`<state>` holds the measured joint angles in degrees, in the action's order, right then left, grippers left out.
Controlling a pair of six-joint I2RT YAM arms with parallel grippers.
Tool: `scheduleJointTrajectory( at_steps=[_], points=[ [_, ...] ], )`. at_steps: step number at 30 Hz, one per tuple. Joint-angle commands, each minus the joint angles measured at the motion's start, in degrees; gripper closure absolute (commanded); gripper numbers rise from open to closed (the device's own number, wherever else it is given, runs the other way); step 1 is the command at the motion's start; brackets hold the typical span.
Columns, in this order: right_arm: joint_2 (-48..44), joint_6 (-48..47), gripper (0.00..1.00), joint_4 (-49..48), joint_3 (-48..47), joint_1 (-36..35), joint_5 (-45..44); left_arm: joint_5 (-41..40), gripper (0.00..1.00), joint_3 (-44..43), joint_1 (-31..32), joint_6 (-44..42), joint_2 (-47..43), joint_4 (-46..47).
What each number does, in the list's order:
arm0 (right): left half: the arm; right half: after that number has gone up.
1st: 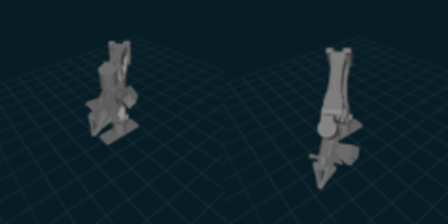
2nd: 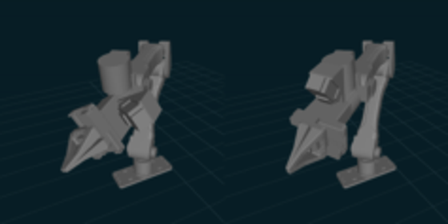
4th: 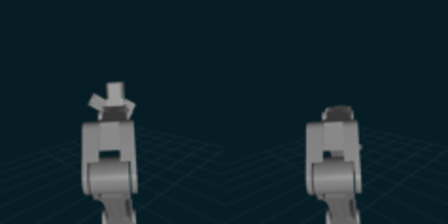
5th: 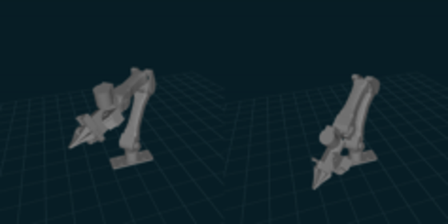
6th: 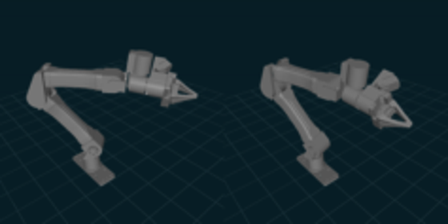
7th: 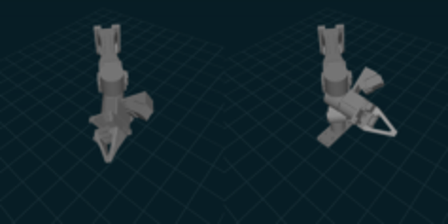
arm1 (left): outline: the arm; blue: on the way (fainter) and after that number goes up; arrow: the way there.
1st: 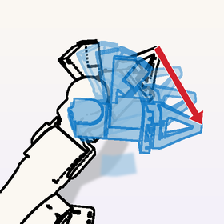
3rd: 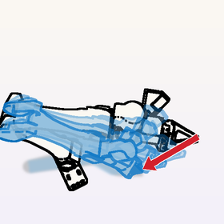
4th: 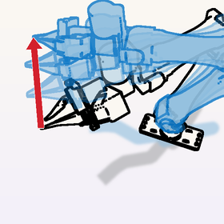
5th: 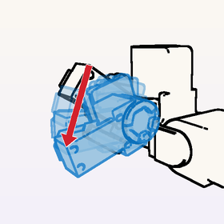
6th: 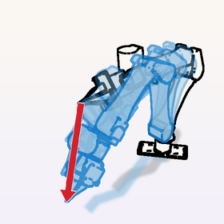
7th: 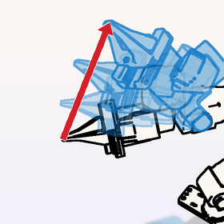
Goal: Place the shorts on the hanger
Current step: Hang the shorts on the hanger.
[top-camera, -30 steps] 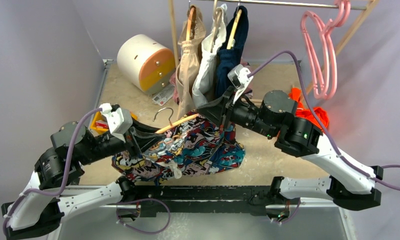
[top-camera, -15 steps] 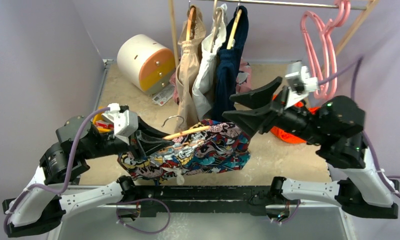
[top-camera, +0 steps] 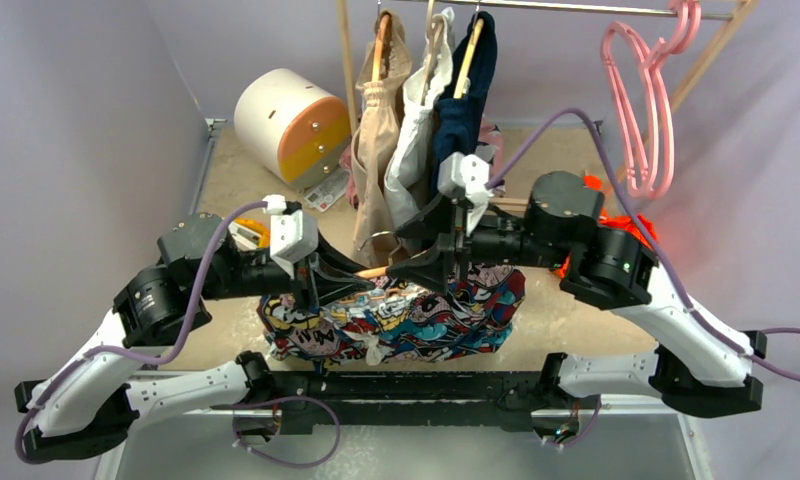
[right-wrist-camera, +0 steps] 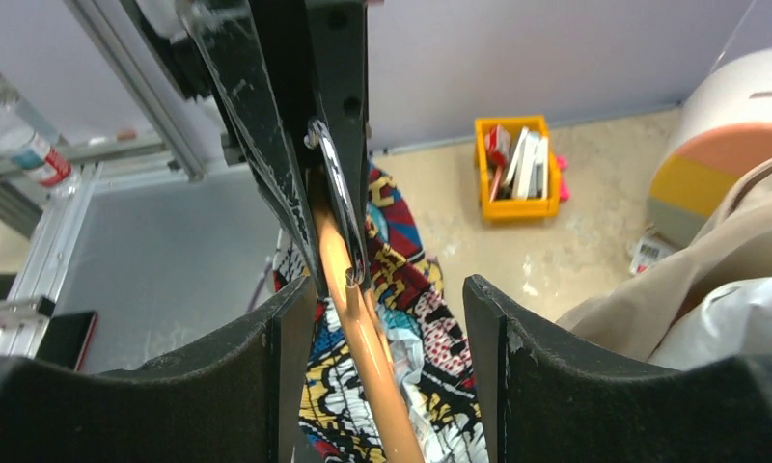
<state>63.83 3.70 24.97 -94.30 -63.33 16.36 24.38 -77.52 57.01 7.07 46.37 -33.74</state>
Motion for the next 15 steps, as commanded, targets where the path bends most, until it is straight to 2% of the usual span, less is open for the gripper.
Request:
scheduleJointTrajectory(
  at_steps=[1,5,12,15],
  points=[
    [-0.20,-2.65,0.40,1.61,0.44,-0.13,3.95,2.73,1.00,-3.15,-0.07,-0.42,0.47,7.33],
    [0.17,-3.50,0.45,2.87,1.12,-0.13,5.04,3.60,1.00,-3.43,-0.08,-0.97,1.13,7.22],
    [1.41,-4.62,0.74,4.02,0.64,-0.16,7.88,3.68,1.00,-3.52,-0.06,-1.85,1.02,6.80],
    [2.45,-5.12,0.72,4.60,0.26,-0.14,8.20,3.74,1.00,-3.73,-0.06,-1.85,1.09,6.81]
  ],
)
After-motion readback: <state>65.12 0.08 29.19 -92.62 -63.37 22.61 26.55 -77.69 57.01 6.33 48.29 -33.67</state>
